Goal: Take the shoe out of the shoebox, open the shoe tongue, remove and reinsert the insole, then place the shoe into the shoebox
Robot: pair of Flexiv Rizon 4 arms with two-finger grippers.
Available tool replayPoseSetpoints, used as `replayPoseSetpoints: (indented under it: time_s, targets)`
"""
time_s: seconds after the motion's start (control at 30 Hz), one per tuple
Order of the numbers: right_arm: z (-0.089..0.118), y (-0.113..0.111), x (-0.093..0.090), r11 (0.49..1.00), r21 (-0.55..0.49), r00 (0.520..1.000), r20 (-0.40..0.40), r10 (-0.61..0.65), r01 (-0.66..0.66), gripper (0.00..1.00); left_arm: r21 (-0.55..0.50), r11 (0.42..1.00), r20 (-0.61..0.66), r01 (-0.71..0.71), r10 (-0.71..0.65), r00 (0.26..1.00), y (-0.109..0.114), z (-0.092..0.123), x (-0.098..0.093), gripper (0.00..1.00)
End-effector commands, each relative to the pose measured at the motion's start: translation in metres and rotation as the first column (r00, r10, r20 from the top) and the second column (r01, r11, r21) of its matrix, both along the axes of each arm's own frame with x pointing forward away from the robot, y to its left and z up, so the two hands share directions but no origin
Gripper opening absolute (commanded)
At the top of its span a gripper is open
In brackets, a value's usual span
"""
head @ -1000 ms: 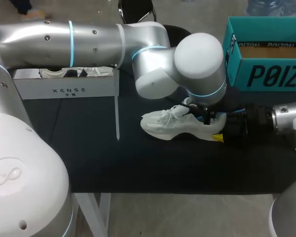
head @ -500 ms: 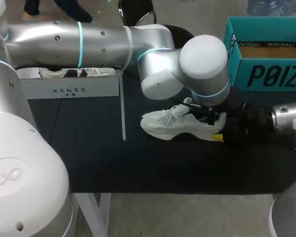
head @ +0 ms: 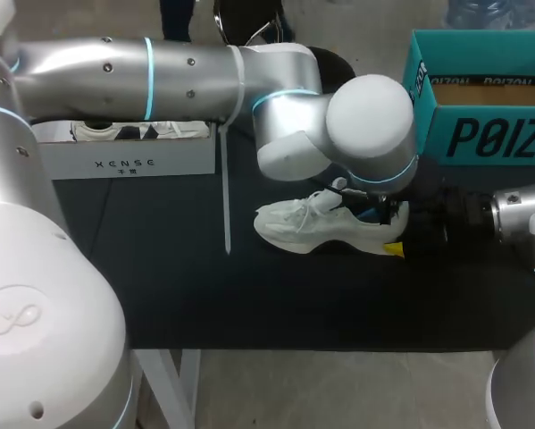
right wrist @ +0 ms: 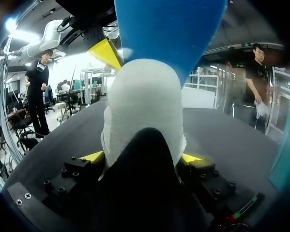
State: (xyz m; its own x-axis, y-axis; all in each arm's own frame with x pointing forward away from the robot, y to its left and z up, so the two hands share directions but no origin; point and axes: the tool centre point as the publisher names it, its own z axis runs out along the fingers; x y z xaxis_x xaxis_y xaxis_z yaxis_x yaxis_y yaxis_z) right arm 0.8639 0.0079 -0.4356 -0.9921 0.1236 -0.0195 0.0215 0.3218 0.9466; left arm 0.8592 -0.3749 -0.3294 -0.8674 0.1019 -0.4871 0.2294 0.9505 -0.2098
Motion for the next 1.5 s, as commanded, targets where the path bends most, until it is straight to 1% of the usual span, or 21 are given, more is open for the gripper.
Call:
replayPoseSetpoints:
  time_s: [0.03,0.3,0.33,0.53,0.7,0.83,1.03,1.1,1.23,1.27,1.3,1.33,1.4,1.43,1.47,1.5]
  targets:
    - [-0.004,0.001,0.000,1.000,-0.004,1.000,0.000,-0.001,0.001,0.00,-0.019,1.000,0.027,-0.017,0.018,0.999,0.008,-0.002,-0.005,0.22]
    - [-0.004,0.001,0.000,1.000,-0.004,1.000,0.000,-0.001,0.001,0.00,-0.030,0.999,0.038,-0.033,0.034,0.999,0.011,-0.005,0.001,0.11]
    - [-0.004,0.001,0.000,1.000,-0.004,1.000,0.000,-0.001,0.001,0.00,-0.030,0.999,0.038,-0.034,0.035,0.999,0.011,-0.005,0.001,0.00]
    - [-0.004,0.001,0.000,1.000,-0.004,1.000,0.000,-0.001,0.001,0.00,-0.021,0.999,0.045,-0.041,0.042,0.998,0.011,-0.008,0.006,0.00]
    - [-0.004,0.001,0.000,1.000,-0.004,1.000,0.000,-0.001,0.001,0.00,-0.059,0.997,0.041,-0.042,0.044,0.998,0.017,0.008,0.006,0.00]
    - [-0.004,0.001,0.000,1.000,-0.004,1.000,0.000,-0.001,0.001,0.00,-0.092,0.996,0.035,-0.004,0.008,0.999,0.011,0.024,-0.004,0.00]
    - [-0.004,0.001,0.000,1.000,-0.004,1.000,0.000,-0.001,0.001,0.00,-0.144,0.987,0.008,0.067,-0.067,0.998,-0.014,0.046,-0.027,0.00]
    - [-0.004,0.001,0.000,1.000,-0.004,1.000,0.000,-0.001,0.001,0.00,-0.183,0.978,-0.016,0.100,-0.104,0.994,-0.025,0.061,-0.037,0.00]
    - [-0.004,0.001,0.000,1.000,-0.004,1.000,0.000,-0.001,0.001,0.00,-0.271,0.946,-0.039,0.176,-0.193,0.980,-0.044,0.099,-0.063,0.00]
    - [-0.004,0.001,0.000,1.000,-0.004,1.000,0.000,-0.001,0.001,0.00,-0.310,0.929,-0.052,0.201,-0.228,0.972,-0.048,0.118,-0.074,0.00]
    - [-0.004,0.001,0.000,1.000,-0.004,1.000,0.000,-0.001,0.001,0.00,-0.329,0.919,-0.053,0.217,-0.247,0.968,-0.050,0.128,-0.079,0.00]
    - [-0.004,0.001,0.000,1.000,-0.004,1.000,0.000,-0.001,0.001,0.00,-0.379,0.894,-0.074,0.239,-0.287,0.955,-0.052,0.147,-0.088,0.00]
    - [-0.004,0.001,0.000,1.000,-0.004,1.000,0.000,-0.001,0.001,0.00,-0.450,0.856,-0.118,0.255,-0.340,0.933,-0.050,0.177,-0.100,0.00]
    - [-0.004,0.001,0.000,1.000,-0.004,1.000,0.000,-0.001,0.001,0.00,-0.468,0.845,-0.128,0.258,-0.354,0.926,-0.049,0.185,-0.103,0.00]
    - [-0.004,0.001,0.000,1.000,-0.004,1.000,0.000,-0.001,0.001,0.00,-0.507,0.821,-0.147,0.263,-0.383,0.912,-0.044,0.203,-0.109,0.00]
    - [-0.004,0.001,0.000,1.000,-0.004,1.000,0.000,-0.001,0.001,0.00,-0.521,0.813,-0.158,0.260,-0.391,0.907,-0.041,0.209,-0.110,0.00]
